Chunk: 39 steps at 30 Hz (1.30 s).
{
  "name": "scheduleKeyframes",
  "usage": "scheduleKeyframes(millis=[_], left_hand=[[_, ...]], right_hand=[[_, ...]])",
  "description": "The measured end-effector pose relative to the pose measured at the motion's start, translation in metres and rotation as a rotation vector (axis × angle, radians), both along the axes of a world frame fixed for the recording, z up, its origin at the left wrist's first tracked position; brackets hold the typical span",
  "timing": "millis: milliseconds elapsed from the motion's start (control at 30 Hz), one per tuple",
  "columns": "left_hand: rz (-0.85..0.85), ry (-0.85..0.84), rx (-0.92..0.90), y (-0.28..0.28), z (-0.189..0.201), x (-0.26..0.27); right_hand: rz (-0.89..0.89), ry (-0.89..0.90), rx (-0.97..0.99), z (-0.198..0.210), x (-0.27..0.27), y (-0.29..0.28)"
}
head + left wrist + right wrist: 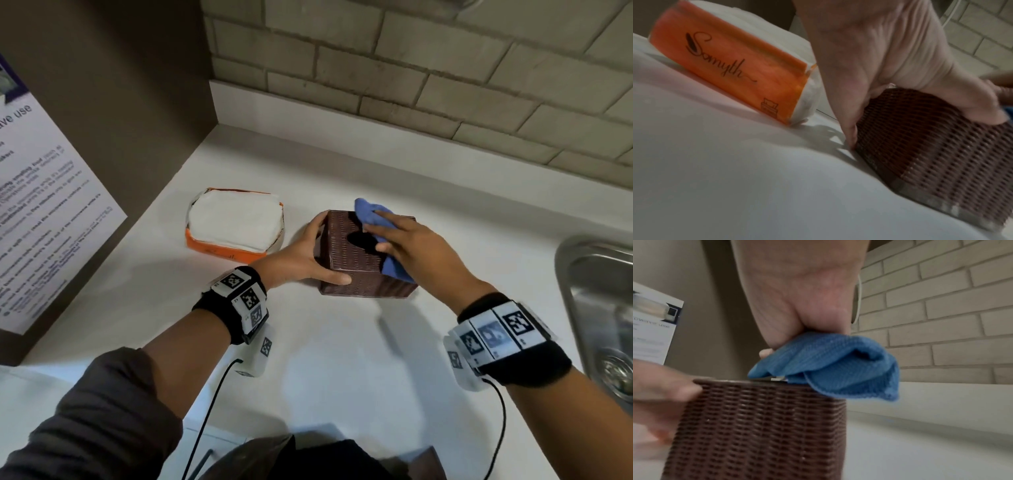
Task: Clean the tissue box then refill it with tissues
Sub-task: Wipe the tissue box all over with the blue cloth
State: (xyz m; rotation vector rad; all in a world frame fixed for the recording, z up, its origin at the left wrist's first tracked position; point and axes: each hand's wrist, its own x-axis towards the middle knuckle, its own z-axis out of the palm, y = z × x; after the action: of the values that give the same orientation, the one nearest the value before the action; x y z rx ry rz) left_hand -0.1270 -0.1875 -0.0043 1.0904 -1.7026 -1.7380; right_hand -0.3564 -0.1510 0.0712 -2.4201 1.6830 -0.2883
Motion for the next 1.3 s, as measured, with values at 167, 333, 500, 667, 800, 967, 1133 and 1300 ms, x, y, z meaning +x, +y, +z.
scheduleKeyframes(millis=[167,333,500,667,800,967,1133,1300], left_hand=[[0.122,0.129,0.131,0.008,0.003,-0.019],[0.142,0.135,0.111,0.016,0.000,-0.028],[0.149,0.110,0.139,0.017,-0.004,-0.036],[0.187,0.163,0.116,0.018,-0.010,-0.038],[0.165,0.080,0.048,0.017,-0.012,-0.039],[0.198,0.163,0.075,0.019,-0.009,-0.044],[0.182,0.057,0.042,0.016,-0.016,-0.041],[0.161,0.072,0.042,0.016,-0.018,-0.040]], right_hand=[[-0.015,-0.040,0.022,-0.017,-0.003,0.017],[0.033,-0.044,-0.024,-0.025,-0.012,0.036],[-0.230,-0.052,-0.117,-0.032,0.012,0.039],[-0.089,0.054,-0.144,-0.030,0.033,0.045],[-0.300,-0.146,-0.099,-0.036,-0.006,0.042],[-0.160,0.007,-0.173,-0.038,0.054,0.035],[-0.340,-0.394,-0.106,-0.014,-0.010,0.035],[-0.499,-0.767,-0.096,0.012,-0.013,0.017]])
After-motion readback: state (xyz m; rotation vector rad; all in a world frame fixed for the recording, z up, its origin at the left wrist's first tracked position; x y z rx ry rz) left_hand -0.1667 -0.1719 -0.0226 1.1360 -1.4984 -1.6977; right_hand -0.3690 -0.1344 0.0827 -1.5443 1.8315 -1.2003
